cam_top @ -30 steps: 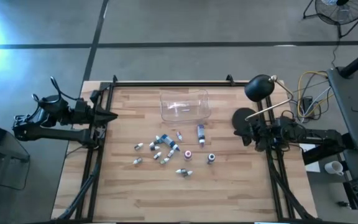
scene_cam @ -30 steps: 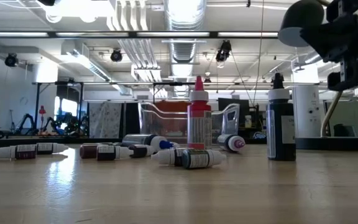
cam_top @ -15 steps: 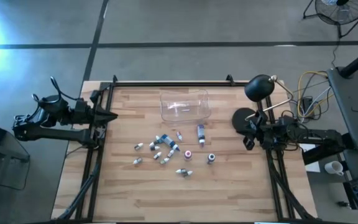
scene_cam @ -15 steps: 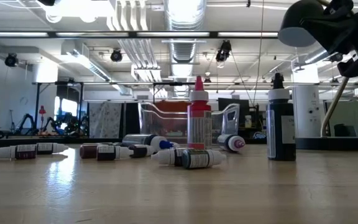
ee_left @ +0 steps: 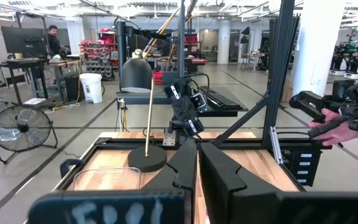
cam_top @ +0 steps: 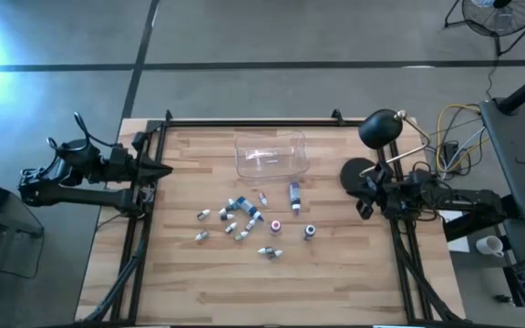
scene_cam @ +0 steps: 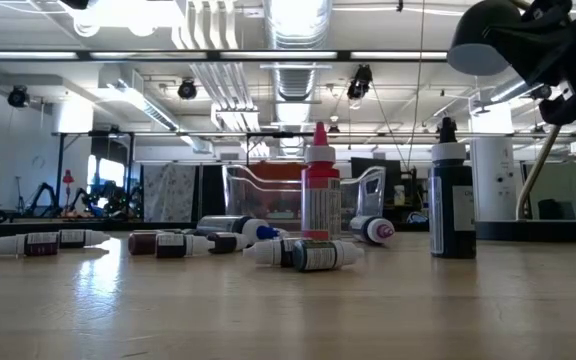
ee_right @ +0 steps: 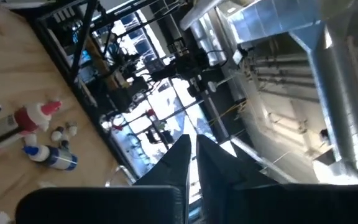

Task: Pick & Place food coloring
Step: Put the large black food coloring bottle into the transparent bin

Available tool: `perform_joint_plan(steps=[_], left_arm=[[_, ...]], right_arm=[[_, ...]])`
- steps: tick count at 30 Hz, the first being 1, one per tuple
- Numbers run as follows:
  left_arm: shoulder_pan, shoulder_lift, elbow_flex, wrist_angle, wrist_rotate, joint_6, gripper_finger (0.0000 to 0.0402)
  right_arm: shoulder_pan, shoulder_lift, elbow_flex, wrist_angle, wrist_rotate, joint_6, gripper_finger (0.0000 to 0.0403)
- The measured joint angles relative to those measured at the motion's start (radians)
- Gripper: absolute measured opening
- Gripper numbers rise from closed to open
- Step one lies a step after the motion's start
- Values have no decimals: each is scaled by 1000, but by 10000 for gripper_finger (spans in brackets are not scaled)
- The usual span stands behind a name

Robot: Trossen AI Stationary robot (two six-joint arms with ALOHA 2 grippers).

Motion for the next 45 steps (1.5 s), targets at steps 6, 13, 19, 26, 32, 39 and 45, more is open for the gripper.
perform_joint_plan(steps=[6,13,19,26,32,39,45], left_arm=[[0,0,0,0,0,0,0],[0,0,0,0,0,0,0],[0,0,0,0,0,0,0],[0,0,0,0,0,0,0],[0,0,0,0,0,0,0],[0,0,0,0,0,0,0],[0,0,0,0,0,0,0]], right_arm=[[1,11,0,3,-79,512,18],[1,21,0,21,-83,1128,18],[1,20,0,240,-76,1370,18],[1,19,0,570,-76,1419,18],[1,24,1,598,-21,1463,18],[0,94,0,489,311,1587,18],[0,164,0,491,393,1610,18]])
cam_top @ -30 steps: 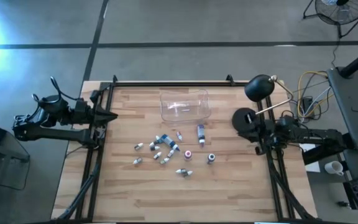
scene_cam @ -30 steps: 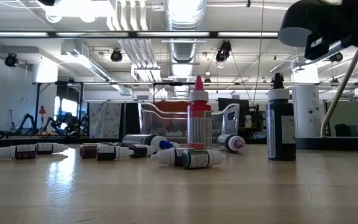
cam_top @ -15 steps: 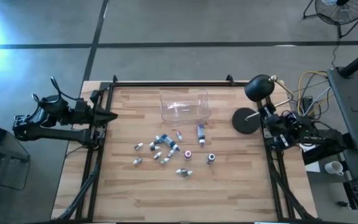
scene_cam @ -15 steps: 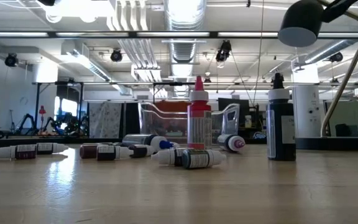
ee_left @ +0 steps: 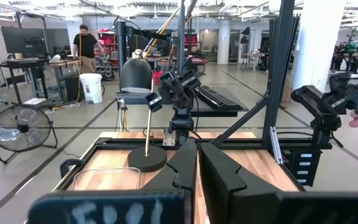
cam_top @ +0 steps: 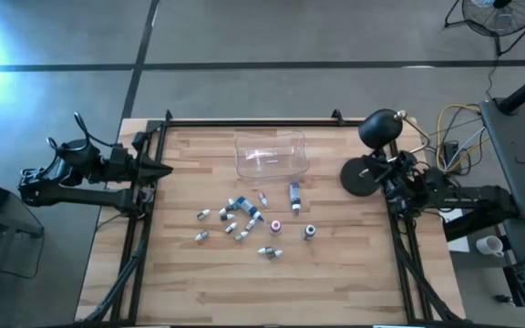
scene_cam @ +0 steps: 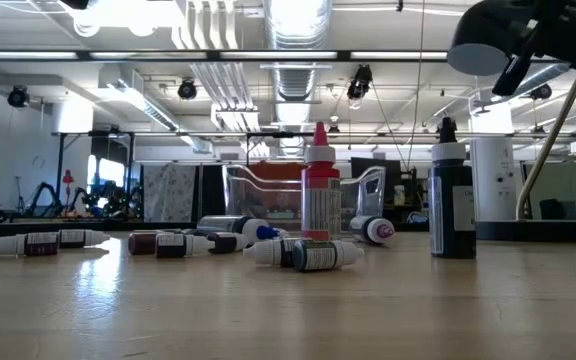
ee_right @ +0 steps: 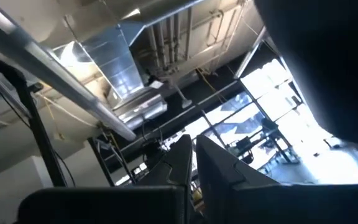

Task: Pick & Place food coloring
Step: Put the large black food coloring bottle into the transparent bin

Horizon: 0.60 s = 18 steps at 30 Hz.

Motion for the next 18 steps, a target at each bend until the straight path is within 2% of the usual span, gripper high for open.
perform_joint_plan(steps=[4,5,9,10,14,18], left_arm=[[0,6,-1,71,0,6,0],[0,16,0,113,0,-40,0],[0,60,0,224,3,-443,0],[0,70,0,241,0,-500,0],[0,109,0,315,-78,-506,0],[0,150,0,317,-83,-523,0]], right_arm=[[0,38,0,9,0,35,18],[0,47,0,17,-1,37,18],[0,82,0,78,-40,63,18],[0,91,0,84,-45,68,18],[0,136,5,159,-46,62,18],[0,179,43,213,-74,54,18]])
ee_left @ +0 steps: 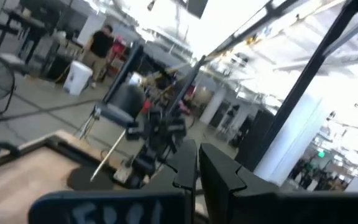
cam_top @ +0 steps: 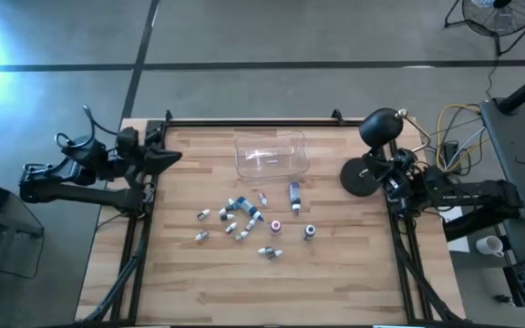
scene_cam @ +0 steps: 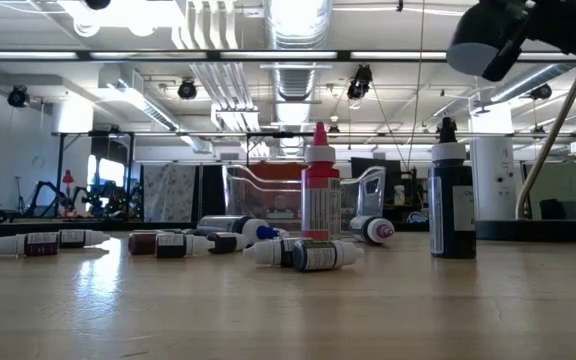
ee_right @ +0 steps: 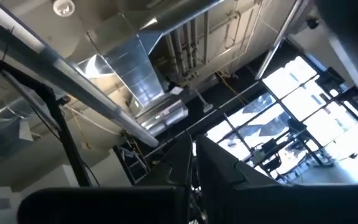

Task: Pick & Place food coloring
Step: Put the large black food coloring bottle into the transparent bin

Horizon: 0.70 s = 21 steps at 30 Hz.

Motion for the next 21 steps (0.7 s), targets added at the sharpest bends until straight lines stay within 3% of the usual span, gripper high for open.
perform_joint_plan(steps=[8,11,21], left_arm=[[0,29,0,-2,1,-3,0],[0,29,0,-9,7,-1,0],[0,26,0,-27,8,14,0]], right_arm=[[3,97,102,3,-69,-30,18],[6,153,126,-51,-139,-15,18],[5,366,191,-114,-396,253,18]])
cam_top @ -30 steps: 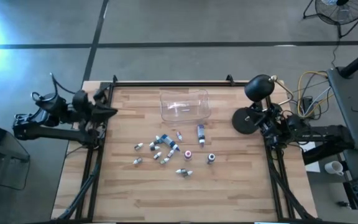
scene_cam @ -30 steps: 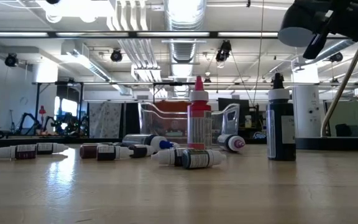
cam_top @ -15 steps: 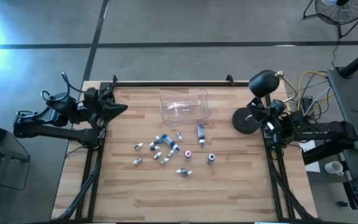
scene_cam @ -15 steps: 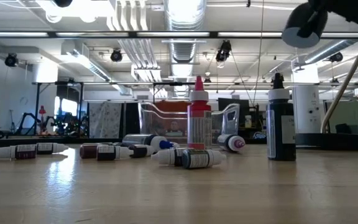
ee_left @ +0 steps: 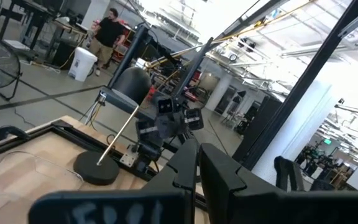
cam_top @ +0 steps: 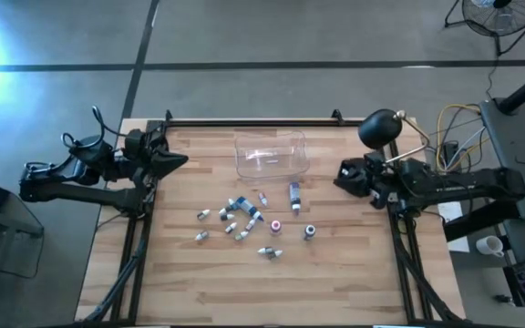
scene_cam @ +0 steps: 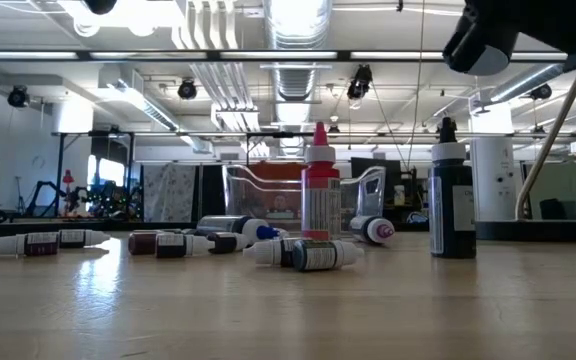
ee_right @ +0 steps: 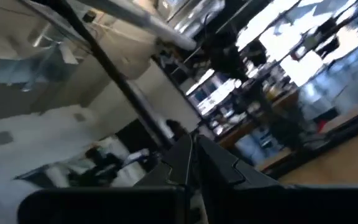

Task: Pick & Place food coloring
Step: Put the large black food coloring bottle into the transparent bin

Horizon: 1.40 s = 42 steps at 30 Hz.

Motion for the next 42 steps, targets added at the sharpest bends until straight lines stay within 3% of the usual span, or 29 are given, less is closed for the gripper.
perform_joint_plan(steps=[5,11,14,20,23,26,32,35,42], left_arm=[[0,0,0,-23,0,26,0],[0,1,0,-114,-9,21,0],[0,7,0,-163,-43,14,0],[0,25,0,-241,-114,61,0],[0,37,0,-248,-117,84,0],[0,46,0,-248,-117,90,0],[0,70,0,-248,-105,89,0],[0,83,0,-249,-100,89,0],[0,113,-1,-251,-100,82,0]], right_arm=[[7,97,22,-74,-188,278,18],[125,155,47,-478,-257,408,18],[219,168,72,-685,-168,416,18],[403,167,158,-987,206,467,18],[472,167,207,-1052,326,509,18],[511,180,219,-1050,320,575,18],[518,227,185,-1054,163,623,18],[520,256,162,-1055,158,699,19],[521,338,174,-1061,160,661,81]])
